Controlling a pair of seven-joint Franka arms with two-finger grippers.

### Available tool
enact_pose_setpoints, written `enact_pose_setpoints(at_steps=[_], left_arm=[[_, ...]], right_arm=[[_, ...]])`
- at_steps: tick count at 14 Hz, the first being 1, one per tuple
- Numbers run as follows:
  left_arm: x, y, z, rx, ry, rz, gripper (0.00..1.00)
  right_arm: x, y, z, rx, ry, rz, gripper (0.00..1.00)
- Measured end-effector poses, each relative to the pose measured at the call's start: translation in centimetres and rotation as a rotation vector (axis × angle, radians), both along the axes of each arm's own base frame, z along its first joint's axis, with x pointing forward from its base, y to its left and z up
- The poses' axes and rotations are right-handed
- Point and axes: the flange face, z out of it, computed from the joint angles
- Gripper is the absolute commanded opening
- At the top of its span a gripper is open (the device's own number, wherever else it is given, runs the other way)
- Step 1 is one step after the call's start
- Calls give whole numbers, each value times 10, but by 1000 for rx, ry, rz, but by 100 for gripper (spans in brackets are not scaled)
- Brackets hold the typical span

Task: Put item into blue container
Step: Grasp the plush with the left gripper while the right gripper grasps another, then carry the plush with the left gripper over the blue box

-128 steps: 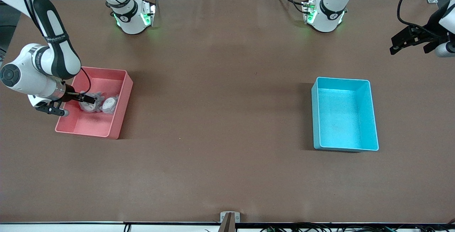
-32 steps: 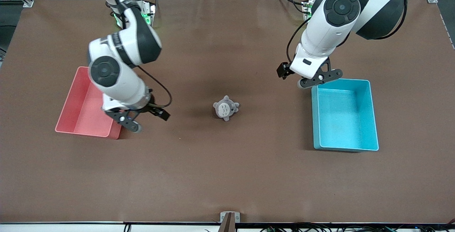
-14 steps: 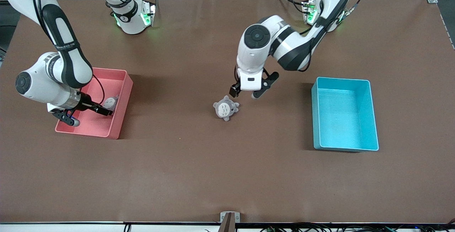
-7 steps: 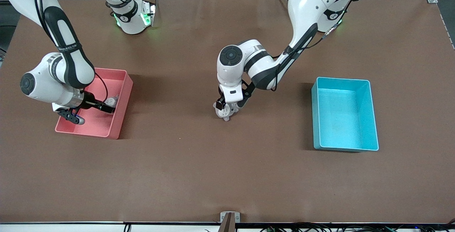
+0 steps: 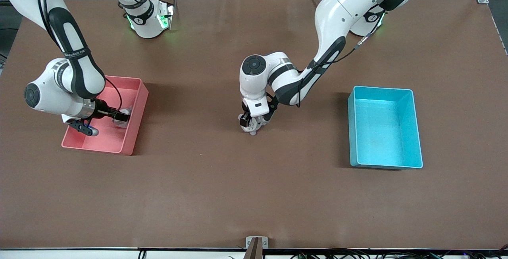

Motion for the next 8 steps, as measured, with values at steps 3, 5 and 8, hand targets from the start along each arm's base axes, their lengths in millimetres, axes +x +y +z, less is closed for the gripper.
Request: enact_pose_setpoints(at_steps=[3, 5, 8], left_arm=[[4, 1, -1, -6, -7, 6, 3], [6, 0, 1, 1, -30, -11, 0], [20, 8, 15, 46, -104, -47, 0]], right_arm=[[-1, -3, -1, 3, 1, 3, 100], [-1, -3, -1, 3, 1, 4, 97], [-2, -3, -4, 4, 6, 6, 78]])
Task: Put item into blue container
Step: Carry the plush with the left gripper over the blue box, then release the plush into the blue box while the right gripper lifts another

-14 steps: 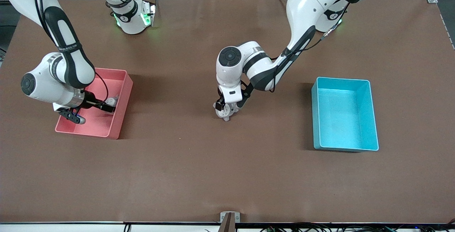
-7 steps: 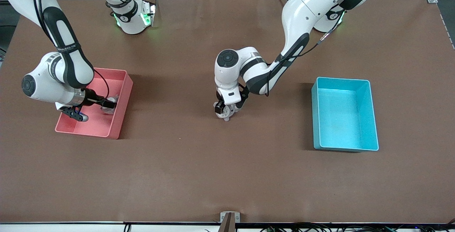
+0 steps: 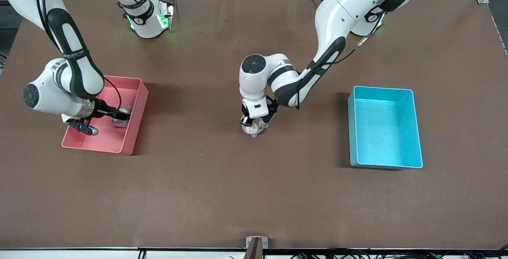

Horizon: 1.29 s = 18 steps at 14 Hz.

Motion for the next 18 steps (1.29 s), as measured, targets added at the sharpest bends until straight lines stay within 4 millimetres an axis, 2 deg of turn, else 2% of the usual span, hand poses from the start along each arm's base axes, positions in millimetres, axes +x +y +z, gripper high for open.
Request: enact_pose_setpoints(at_steps=[2, 4, 5, 7, 9, 10, 12, 14, 16, 17, 18], left_arm=[[26, 22, 33, 42, -30, -24, 0], [52, 53, 82, 77, -41, -72, 0], [63, 72, 107, 85, -21, -113, 0], [85, 120, 151, 96, 44, -214, 0], [108, 177, 180, 111, 91, -299, 0], [117, 204, 187, 124, 111, -337, 0], [132, 252, 187, 158, 173, -418, 0], [143, 301, 176, 185, 244, -516, 0], [151, 346, 162, 189, 290, -574, 2], [154, 367, 153, 186, 310, -596, 5], [156, 386, 144, 183, 330, -614, 21]], right_arm=[[0, 0, -1, 0, 1, 0, 63], [0, 0, -1, 1, 1, 2, 56], [0, 0, -1, 1, 0, 2, 46], [0, 0, -1, 1, -1, 3, 27], [1, 0, 0, 1, -2, 3, 11], [2, 0, 1, 1, -4, 3, 6], [5, 0, 4, 4, -5, 6, 1], [13, 1, 14, 22, 12, 17, 1], [27, 0, 34, 44, 24, 29, 0], [36, -1, 49, 58, 31, 36, 0], [45, -3, 67, 69, 43, 50, 0]])
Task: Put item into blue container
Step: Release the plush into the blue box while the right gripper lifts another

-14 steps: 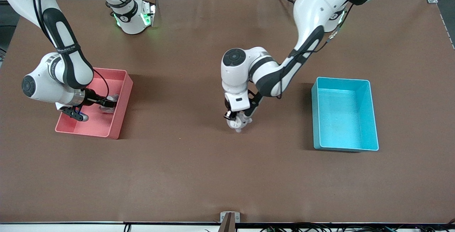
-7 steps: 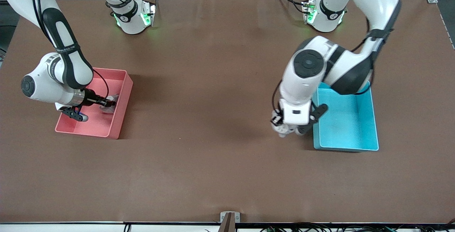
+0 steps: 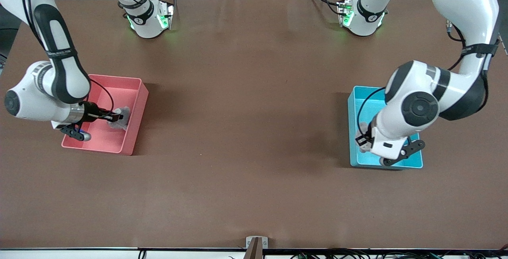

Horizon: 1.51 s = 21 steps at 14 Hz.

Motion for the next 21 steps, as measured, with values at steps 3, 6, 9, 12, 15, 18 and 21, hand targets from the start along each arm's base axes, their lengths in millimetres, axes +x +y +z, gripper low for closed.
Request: enact_pose_setpoints(at_steps=[3, 6, 9, 12, 15, 18, 21], left_arm=[[2, 39, -32, 2, 61, -5, 44], [1, 52, -59, 33, 93, -19, 100], [-1, 54, -66, 52, 100, -30, 100], [0, 56, -57, 52, 87, -26, 100], [-5, 27, -35, 14, 61, -36, 100], [-16, -16, -24, -21, 53, -23, 100], [-29, -65, -34, -31, 41, 24, 100]], right_arm=[[26, -6, 76, -33, 61, 23, 0], [41, 28, 134, -75, 125, -48, 0], [45, 122, 144, -104, 175, -146, 0], [38, 241, 149, -159, 154, -250, 0], [17, 367, 146, -181, 55, -391, 0], [-22, 487, 94, -186, -12, -497, 0], [-51, 548, 25, -228, -68, -553, 1]])
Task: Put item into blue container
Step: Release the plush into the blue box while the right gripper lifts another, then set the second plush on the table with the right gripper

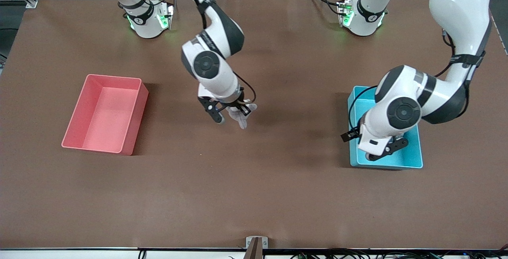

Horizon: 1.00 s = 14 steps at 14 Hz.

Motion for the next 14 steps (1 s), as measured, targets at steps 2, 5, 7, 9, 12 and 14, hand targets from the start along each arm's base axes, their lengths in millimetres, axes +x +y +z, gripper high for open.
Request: enact_pose_setpoints(at_steps=[2, 5, 7, 9, 12, 14], left_arm=[[-11, -42, -13, -10, -17, 70, 100], [-28, -99, -40, -56, -47, 196, 100], [-38, -132, -55, -100, -64, 278, 100], [-46, -159, -64, -145, -81, 349, 100], [-59, -190, -73, -200, -91, 414, 100], [-64, -206, -80, -246, -96, 454, 100]], right_arm=[[-7, 15, -33, -47, -14, -9, 2], [-7, 16, -60, -99, -31, -1, 24], [-5, 12, -66, -112, -31, -3, 95], [-1, 8, -66, -121, -36, -6, 100], [8, 3, -61, -146, -67, 12, 100], [15, -1, -53, -156, -71, 31, 100]])
